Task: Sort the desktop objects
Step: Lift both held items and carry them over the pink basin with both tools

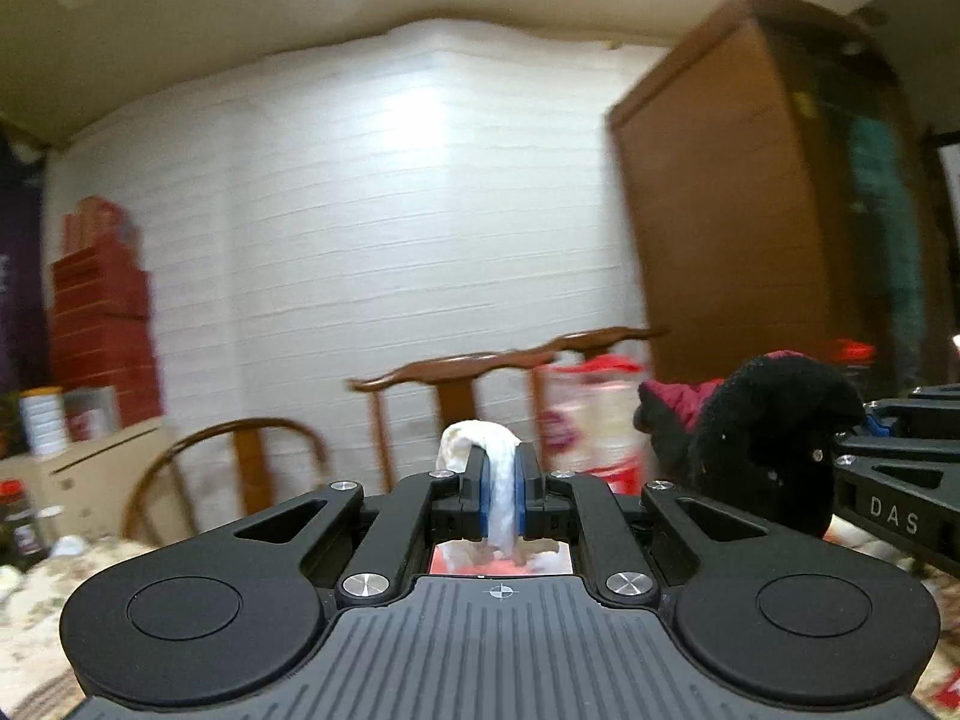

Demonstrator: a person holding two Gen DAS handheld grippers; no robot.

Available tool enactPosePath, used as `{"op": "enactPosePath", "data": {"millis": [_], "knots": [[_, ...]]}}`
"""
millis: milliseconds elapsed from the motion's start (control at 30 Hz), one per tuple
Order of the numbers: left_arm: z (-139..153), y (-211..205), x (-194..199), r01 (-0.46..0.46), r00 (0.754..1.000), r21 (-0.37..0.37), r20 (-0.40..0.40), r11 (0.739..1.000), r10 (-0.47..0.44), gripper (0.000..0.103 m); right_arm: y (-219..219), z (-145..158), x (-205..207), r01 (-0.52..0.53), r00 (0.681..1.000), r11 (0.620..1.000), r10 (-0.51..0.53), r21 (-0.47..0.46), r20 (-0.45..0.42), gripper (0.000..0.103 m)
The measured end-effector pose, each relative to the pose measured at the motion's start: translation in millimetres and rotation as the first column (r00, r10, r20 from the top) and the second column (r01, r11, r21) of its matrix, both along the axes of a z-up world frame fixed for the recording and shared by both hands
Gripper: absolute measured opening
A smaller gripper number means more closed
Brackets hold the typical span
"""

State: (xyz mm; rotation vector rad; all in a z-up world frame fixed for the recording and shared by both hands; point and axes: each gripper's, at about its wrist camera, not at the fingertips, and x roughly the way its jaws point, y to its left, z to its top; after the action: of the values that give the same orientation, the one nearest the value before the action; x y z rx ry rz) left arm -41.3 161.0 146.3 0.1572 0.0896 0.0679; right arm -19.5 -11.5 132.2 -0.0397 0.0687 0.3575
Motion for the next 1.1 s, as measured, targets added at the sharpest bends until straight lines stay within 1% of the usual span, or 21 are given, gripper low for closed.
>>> {"op": "enactPosePath", "data": {"millis": [233, 467, 633, 733, 800, 900, 1000, 1033, 1067, 1100], "knots": [[1.1, 68.5, 2.3, -0.139, 0.99, -0.014, -0.021, 0.99, 0.139, 0.004, 85.2, 1.1, 17.7, -0.166, 0.986, 0.986, 0.165, -0.014, -0.015, 0.009], [-8.1, 124.7, 8.2, -0.23, 0.972, -0.039, -0.066, 0.972, 0.228, 0.004, 155.6, -6.2, 28.3, -0.267, 0.963, 0.963, 0.265, -0.038, -0.056, 0.009], [-20.4, 156.3, 10.6, -0.275, 0.958, -0.057, -0.103, 0.96, 0.269, 0.004, 194.4, -21.6, 40.7, -0.3, 0.949, 0.951, 0.29, -0.068, -0.125, 0.009], [-26.8, 167.7, 9.9, -0.297, 0.95, -0.065, -0.123, 0.953, 0.288, 0.004, 206.1, -30.6, 39.2, -0.305, 0.945, 0.948, 0.289, -0.093, -0.152, 0.009], [-32.3, 171.6, 8.5, -0.304, 0.947, -0.071, -0.136, 0.95, 0.293, 0.004, 217.1, -34.0, 39.1, -0.305, 0.945, 0.945, 0.284, -0.116, -0.165, 0.009], [-39.4, 176.8, 13.3, -0.308, 0.943, -0.078, -0.16, 0.948, 0.293, 0.004, 222.9, -31.9, 39.8, -0.307, 0.943, 0.944, 0.284, -0.124, -0.175, 0.009], [-45.8, 176.5, 18.0, -0.307, 0.939, -0.074, -0.185, 0.949, 0.289, 0.006, 228.4, -32.0, 40.9, -0.305, 0.94, 0.941, 0.273, -0.147, -0.204, 0.01], [-45.9, 176.2, 18.0, -0.307, 0.939, -0.073, -0.187, 0.949, 0.289, 0.017, 229.9, -32.7, 41.1, -0.304, 0.94, 0.94, 0.269, -0.155, -0.212, 0.01], [-45.1, 176.2, 16.8, -0.305, 0.94, -0.077, -0.182, 0.949, 0.287, 0.017, 230.3, -34.1, 41.4, -0.299, 0.94, 0.942, 0.263, -0.156, -0.217, 0.011], [-44.2, 176.2, 16.0, -0.303, 0.941, -0.081, -0.182, 0.95, 0.285, 0.03, 230.3, -34.1, 42.4, -0.295, 0.94, 0.943, 0.257, -0.154, -0.223, 0.014]]}}
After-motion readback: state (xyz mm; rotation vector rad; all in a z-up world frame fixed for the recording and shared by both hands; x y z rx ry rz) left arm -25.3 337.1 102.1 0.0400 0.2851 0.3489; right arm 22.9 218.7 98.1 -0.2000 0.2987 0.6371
